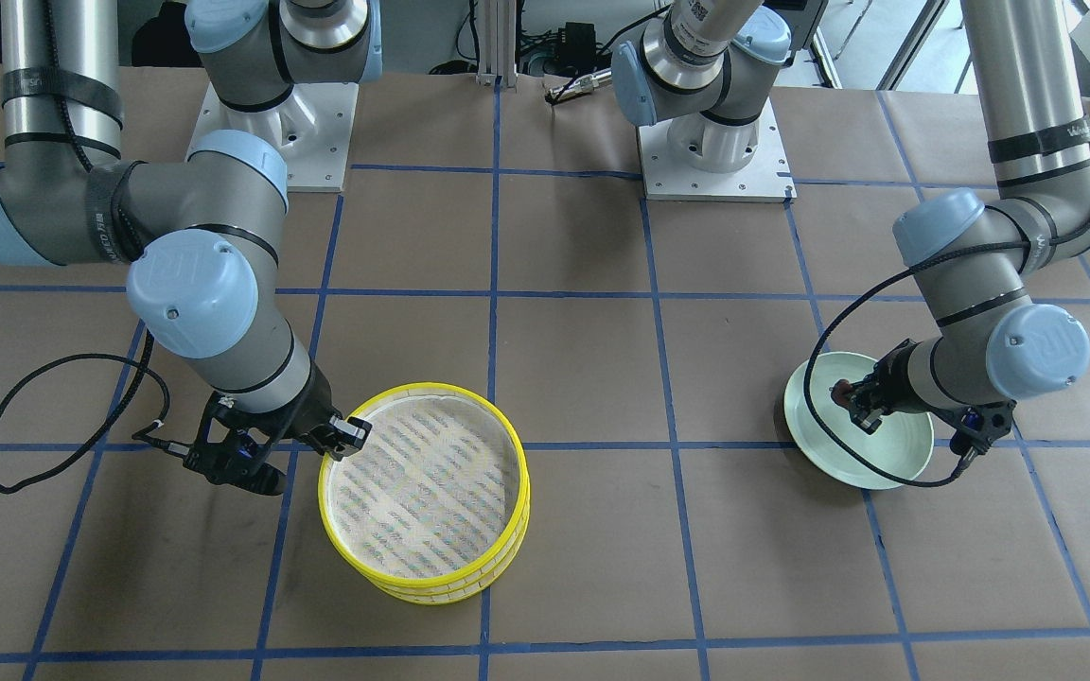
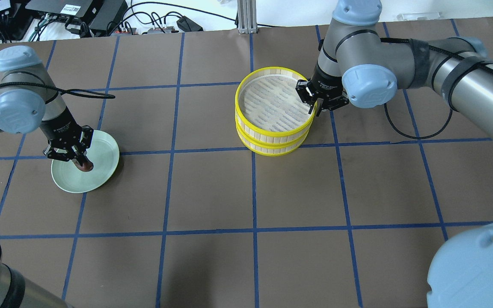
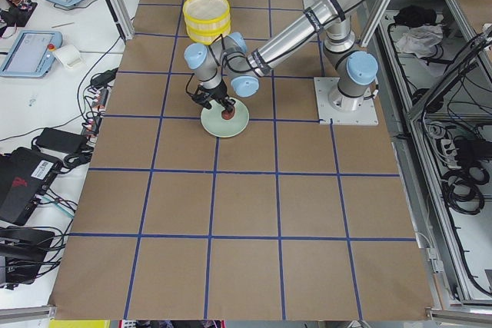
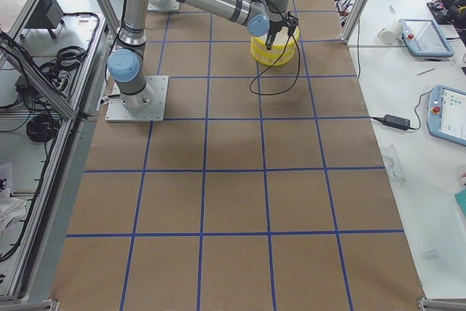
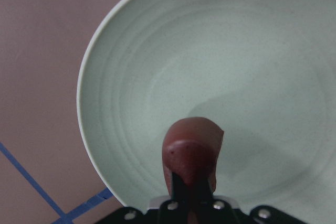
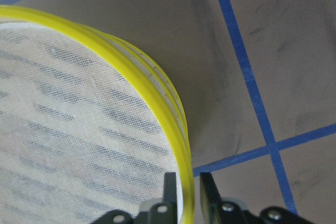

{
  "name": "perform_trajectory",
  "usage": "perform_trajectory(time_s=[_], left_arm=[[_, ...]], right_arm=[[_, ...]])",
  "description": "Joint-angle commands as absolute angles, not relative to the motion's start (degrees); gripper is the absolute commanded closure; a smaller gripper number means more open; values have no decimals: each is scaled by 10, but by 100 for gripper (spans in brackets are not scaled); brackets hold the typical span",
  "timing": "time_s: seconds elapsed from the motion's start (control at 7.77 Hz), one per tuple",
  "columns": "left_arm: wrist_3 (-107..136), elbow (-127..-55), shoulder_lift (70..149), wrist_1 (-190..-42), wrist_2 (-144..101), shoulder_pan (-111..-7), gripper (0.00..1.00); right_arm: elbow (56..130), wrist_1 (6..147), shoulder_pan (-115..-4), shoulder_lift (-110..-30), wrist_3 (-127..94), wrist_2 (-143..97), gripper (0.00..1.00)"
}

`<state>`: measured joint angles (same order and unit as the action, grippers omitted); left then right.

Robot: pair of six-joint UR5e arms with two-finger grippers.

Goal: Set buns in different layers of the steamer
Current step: 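Grasp the brown bun on the green plate with the left gripper, then carry the brown bun to the steamer with the left gripper while the right releases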

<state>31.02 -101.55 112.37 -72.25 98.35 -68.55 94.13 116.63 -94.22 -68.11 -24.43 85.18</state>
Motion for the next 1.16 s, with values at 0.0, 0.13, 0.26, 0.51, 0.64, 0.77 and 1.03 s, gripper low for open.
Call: perform_trajectory(time_s=[0.0,0.13,0.26,0.51,0.64,0.77,1.03], left_arm=[[309,-985,1098,-726,929,-696,100],[312,-968,1087,-725,892,-706,100],[313,-949,1081,-725,889,-727,100],[319,-933,1074,-717,889,-776,100],[321,-933,1071,-709,892,-798,100],[321,-933,1068,-698,892,-808,100],[336,-928,1051,-696,889,-837,100]], right_arm=[[941,1167,-942,-681,-245,852,61],[941,1168,-942,-681,-245,852,58],[940,1168,-942,-682,-245,852,55],[931,1165,-940,-696,-236,851,52],[924,1165,-935,-706,-224,851,47],[915,1158,-926,-714,-203,854,44],[915,1111,-891,-741,-134,860,44]])
